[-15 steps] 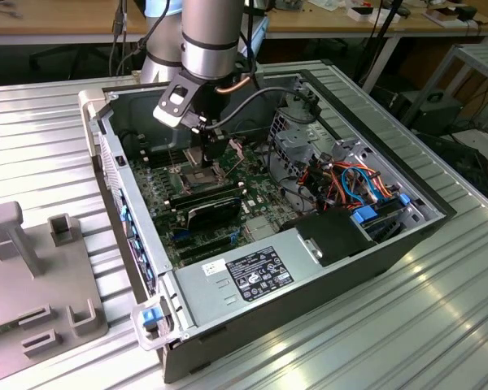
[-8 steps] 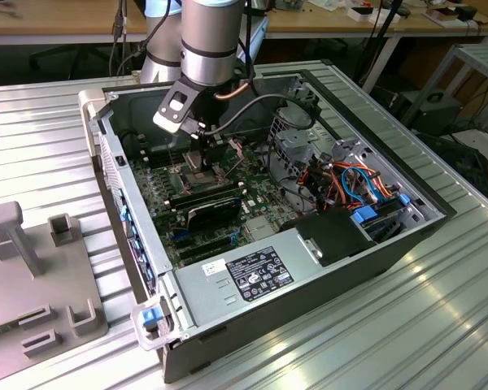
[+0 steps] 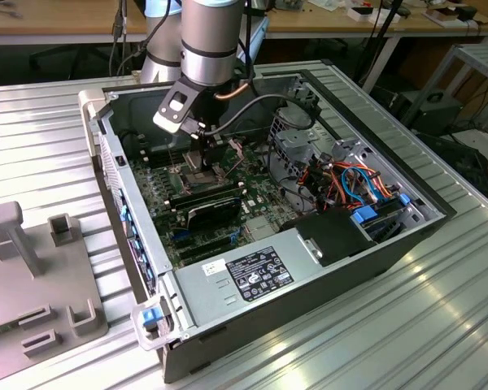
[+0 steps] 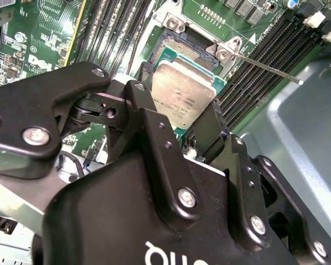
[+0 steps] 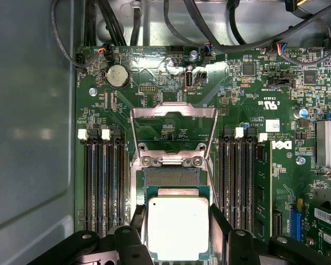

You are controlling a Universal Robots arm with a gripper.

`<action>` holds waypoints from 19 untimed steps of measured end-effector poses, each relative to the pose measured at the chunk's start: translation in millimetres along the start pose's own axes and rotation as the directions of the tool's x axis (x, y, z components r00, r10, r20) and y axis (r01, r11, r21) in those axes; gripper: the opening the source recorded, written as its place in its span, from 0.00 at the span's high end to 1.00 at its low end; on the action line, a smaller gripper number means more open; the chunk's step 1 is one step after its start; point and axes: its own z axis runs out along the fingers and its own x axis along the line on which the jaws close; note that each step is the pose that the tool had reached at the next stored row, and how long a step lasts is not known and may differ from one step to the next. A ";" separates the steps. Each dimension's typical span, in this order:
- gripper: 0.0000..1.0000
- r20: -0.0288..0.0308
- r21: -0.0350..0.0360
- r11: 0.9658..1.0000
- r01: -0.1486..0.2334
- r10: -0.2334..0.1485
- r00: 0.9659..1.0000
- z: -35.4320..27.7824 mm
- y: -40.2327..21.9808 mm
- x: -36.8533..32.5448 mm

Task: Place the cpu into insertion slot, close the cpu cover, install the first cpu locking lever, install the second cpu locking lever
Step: 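Place the cpu into insertion slot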

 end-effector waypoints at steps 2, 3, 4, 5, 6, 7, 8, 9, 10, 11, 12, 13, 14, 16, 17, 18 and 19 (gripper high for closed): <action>0.45 0.000 0.000 1.000 0.000 0.000 1.000 1.0 0.0 0.1; 0.45 0.000 0.000 1.000 0.000 0.000 1.000 1.5 0.0 0.0; 0.45 0.000 0.000 1.000 0.000 0.000 1.000 3.0 -0.1 0.1; 0.45 0.000 0.000 1.000 0.000 0.000 1.000 4.5 -0.2 0.0; 0.45 0.000 0.000 1.000 0.000 0.000 1.000 6.0 -0.3 0.1; 0.45 0.000 0.000 1.000 0.000 0.000 1.000 8.4 -0.3 0.1; 0.45 0.000 0.000 1.000 0.000 0.000 1.000 9.9 -0.3 0.1; 0.45 0.000 0.000 1.000 0.000 0.000 1.000 12.2 -0.1 0.1; 0.45 0.000 0.000 1.000 0.000 0.000 1.000 13.7 0.4 0.3; 0.45 0.000 0.000 1.000 0.000 0.000 1.000 14.9 0.7 0.5; 0.45 0.000 0.000 1.000 0.000 0.000 1.000 16.6 1.0 1.0; 0.45 0.000 0.000 1.000 0.000 0.000 1.000 18.0 1.1 1.3; 0.45 0.000 0.000 1.000 0.000 0.000 1.000 21.4 1.5 1.8; 0.45 0.000 0.000 1.000 0.000 0.000 1.000 25.3 1.4 2.5; 0.45 0.000 0.000 1.000 0.001 -0.001 1.000 27.2 1.4 2.8; 0.45 0.000 0.000 1.000 0.002 -0.002 1.000 28.4 1.3 2.8; 0.45 0.000 0.000 1.000 0.004 -0.004 1.000 29.0 1.3 2.8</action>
